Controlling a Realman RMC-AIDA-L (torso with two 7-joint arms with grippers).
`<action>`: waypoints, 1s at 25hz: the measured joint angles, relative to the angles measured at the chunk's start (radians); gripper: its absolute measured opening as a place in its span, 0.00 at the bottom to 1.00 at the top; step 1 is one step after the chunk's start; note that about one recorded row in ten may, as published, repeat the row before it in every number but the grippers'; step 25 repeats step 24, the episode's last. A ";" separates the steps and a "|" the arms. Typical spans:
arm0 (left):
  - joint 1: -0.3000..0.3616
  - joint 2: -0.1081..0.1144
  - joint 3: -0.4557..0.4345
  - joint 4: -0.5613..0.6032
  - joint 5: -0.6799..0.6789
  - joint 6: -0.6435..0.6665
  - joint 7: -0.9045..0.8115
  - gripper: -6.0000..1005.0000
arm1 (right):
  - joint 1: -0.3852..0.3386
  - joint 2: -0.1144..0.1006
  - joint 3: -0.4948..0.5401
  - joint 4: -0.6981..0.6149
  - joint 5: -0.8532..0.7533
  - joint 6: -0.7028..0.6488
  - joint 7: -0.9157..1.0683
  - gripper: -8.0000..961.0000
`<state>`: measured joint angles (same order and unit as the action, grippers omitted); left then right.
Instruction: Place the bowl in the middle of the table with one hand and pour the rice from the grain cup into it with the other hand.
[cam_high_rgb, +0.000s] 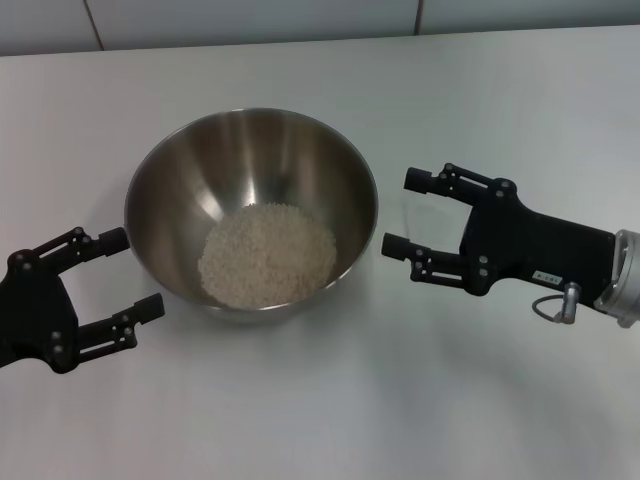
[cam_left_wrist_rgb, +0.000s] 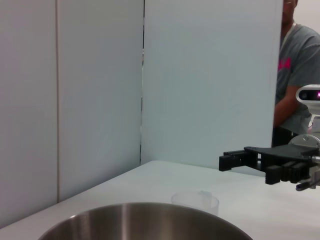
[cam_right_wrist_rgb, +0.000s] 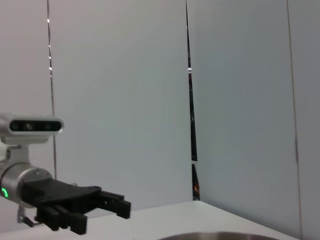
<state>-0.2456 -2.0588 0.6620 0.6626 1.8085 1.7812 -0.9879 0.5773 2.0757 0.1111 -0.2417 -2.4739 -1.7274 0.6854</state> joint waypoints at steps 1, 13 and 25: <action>0.003 0.000 -0.001 0.000 -0.001 0.000 0.001 0.81 | 0.000 0.001 0.001 -0.009 0.000 0.000 -0.001 0.83; -0.008 -0.001 0.001 0.000 -0.002 0.011 0.028 0.81 | 0.047 0.004 -0.005 -0.020 0.001 0.021 -0.003 0.83; -0.011 -0.001 -0.005 0.000 -0.002 0.003 0.031 0.81 | 0.048 0.006 -0.002 0.017 0.001 0.063 -0.040 0.83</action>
